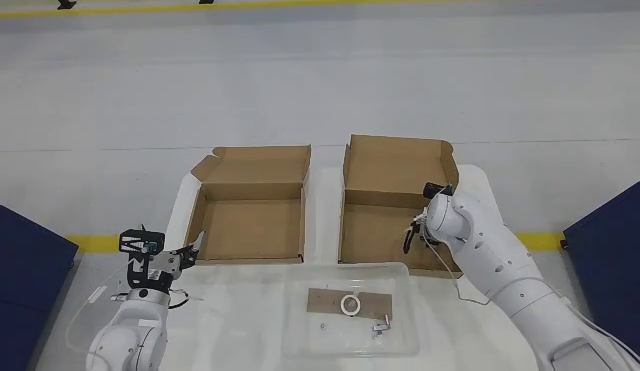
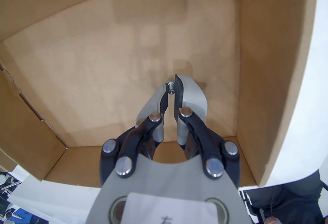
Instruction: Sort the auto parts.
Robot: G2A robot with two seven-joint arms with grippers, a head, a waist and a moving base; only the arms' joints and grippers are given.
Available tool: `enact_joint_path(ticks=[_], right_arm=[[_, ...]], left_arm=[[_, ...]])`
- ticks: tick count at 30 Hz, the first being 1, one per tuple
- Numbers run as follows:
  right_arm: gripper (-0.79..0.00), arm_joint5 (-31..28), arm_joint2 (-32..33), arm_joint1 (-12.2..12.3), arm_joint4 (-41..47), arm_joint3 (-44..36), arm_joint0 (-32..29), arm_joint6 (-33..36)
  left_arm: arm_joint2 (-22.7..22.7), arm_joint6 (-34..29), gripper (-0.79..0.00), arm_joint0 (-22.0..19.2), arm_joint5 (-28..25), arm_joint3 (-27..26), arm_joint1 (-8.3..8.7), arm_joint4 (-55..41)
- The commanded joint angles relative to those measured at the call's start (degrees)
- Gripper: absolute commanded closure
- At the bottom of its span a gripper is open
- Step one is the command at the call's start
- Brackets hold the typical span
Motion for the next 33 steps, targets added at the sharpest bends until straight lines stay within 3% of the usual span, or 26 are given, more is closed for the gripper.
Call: enact_joint_path(ticks=[1,5,7,14,21,22,23,24,33], right_arm=[[0.000,-0.1,0.1,0.0,-0.1,0.1,0.0,0.1],[-0.006,-0.3,0.2,-0.1,-0.3,0.1,0.0,0.3],[-0.108,-0.3,0.3,-0.2,-0.3,0.1,-0.1,0.3],[-0.191,-0.5,0.8,-0.2,-0.8,-0.2,-0.3,0.5],[-0.388,-0.7,1.6,0.0,-1.6,-1.3,-0.7,0.7],[-0.496,-0.7,1.8,0.0,-1.7,-1.7,-0.8,0.7],[-0.671,-0.8,2.0,0.1,-1.9,-2.1,-0.9,0.8],[-0.785,-0.8,2.1,0.2,-2.2,-2.6,-1.1,0.8],[-0.785,-1.4,6.4,2.0,-5.1,-12.6,-4.4,1.4]], left_arm=[[0.0,0.0,-0.785,0.0,0.0,0.0,0.00,0.0],[0.0,0.0,-0.785,0.0,0.0,0.0,0.00,0.0],[0.0,0.0,-0.785,0.0,0.0,0.0,0.00,0.0],[0.0,0.0,-0.785,0.0,0.0,0.0,0.00,0.0],[0.0,0.0,-0.785,0.0,0.0,0.0,0.00,0.0],[0.0,0.0,-0.785,0.0,0.0,0.0,0.00,0.0],[0.0,0.0,-0.785,0.0,0.0,0.0,0.00,0.0],[0.0,0.0,-0.785,0.0,0.0,0.0,0.00,0.0],[0.0,0.0,-0.785,0.0,0.0,0.0,0.00,0.0]])
